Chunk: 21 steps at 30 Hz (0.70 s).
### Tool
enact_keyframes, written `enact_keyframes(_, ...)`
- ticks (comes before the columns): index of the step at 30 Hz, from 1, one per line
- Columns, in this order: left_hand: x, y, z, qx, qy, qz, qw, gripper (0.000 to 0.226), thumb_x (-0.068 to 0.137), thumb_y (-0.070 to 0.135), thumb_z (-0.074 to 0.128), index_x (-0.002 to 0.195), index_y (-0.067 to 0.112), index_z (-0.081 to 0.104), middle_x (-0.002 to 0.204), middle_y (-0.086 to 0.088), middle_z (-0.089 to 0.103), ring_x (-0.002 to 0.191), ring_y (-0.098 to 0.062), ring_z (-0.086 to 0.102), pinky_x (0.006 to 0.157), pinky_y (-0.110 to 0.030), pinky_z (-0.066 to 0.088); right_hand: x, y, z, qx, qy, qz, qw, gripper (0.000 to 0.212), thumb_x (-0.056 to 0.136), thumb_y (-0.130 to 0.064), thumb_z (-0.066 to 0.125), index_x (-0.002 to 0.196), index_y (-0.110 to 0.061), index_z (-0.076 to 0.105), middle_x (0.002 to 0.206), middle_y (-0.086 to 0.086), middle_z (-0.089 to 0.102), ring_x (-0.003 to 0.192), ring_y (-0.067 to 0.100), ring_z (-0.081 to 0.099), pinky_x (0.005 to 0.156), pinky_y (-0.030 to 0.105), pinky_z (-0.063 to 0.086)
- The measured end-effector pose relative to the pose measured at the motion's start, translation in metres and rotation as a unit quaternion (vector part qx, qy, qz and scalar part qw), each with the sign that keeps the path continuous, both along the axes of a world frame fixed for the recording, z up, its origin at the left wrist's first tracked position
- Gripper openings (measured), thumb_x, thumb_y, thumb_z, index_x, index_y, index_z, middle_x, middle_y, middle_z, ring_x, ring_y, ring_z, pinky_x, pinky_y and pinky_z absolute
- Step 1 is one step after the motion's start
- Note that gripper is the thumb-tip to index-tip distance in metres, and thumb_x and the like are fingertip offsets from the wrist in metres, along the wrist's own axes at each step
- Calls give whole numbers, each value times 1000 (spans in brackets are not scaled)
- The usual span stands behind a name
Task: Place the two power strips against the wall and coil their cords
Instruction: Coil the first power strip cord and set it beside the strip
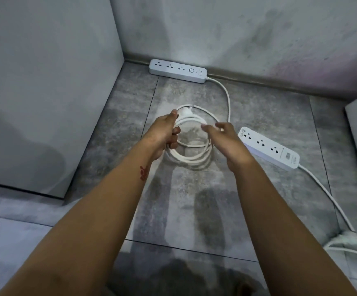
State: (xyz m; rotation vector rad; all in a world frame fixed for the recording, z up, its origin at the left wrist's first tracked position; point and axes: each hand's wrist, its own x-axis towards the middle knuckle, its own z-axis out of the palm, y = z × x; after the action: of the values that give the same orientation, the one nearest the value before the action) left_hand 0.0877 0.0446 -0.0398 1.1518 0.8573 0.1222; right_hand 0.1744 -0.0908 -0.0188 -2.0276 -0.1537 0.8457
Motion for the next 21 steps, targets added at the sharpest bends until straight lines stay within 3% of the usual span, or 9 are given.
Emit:
enact_keyframes(2,0,-2,4,7,10,-68,998,30,104,40,35,95,18,53,61,2,36,38,-7,24,40,-20,27,5,0,5,34,-19,35,999,55,89,-56,59,133,-26,46,117,-7,60,100,13,63,79,29,43)
enact_keyframes(6,2,-11,14,37,17,-166,985,34,104,41,35,87,18,52,59,3,34,43,-8,22,40,-20,25,4,1,7,58,-30,94,993,48,91,-56,57,130,-30,49,104,-11,62,69,14,71,67,29,57)
enact_keyframes(9,7,-17,18,60,19,-169,984,29,104,39,34,95,15,48,61,1,35,41,-7,24,39,-19,26,0,0,2,68,-58,80,993,41,93,-53,55,125,-29,51,101,1,66,50,12,60,44,21,48)
enact_keyframes(12,9,-17,18,57,18,-171,983,33,104,39,34,103,10,49,61,0,40,39,-7,27,39,-20,30,0,0,-3,74,-97,59,991,38,92,-51,58,116,-23,51,87,2,67,38,-2,49,39,18,36)
enact_keyframes(14,8,-14,18,29,-1,-164,986,40,104,42,33,104,7,53,62,-3,47,38,-8,31,42,-22,37,1,0,-4,90,-108,34,990,37,91,-48,61,113,-19,52,81,-2,63,37,-5,47,44,18,33)
enact_keyframes(17,5,-8,26,-48,-32,-118,991,48,103,45,33,101,3,57,68,-9,62,45,-15,51,55,-31,56,2,2,-6,142,-83,-39,986,32,90,-46,64,106,-21,53,78,-2,60,43,-2,47,46,20,34)
enact_keyframes(21,-2,4,29,-91,-48,-136,985,56,100,52,34,99,3,61,78,-12,69,77,-29,71,76,-39,60,3,5,-6,213,-8,-160,964,28,90,-43,65,102,-22,50,73,2,54,46,7,39,41,21,28)
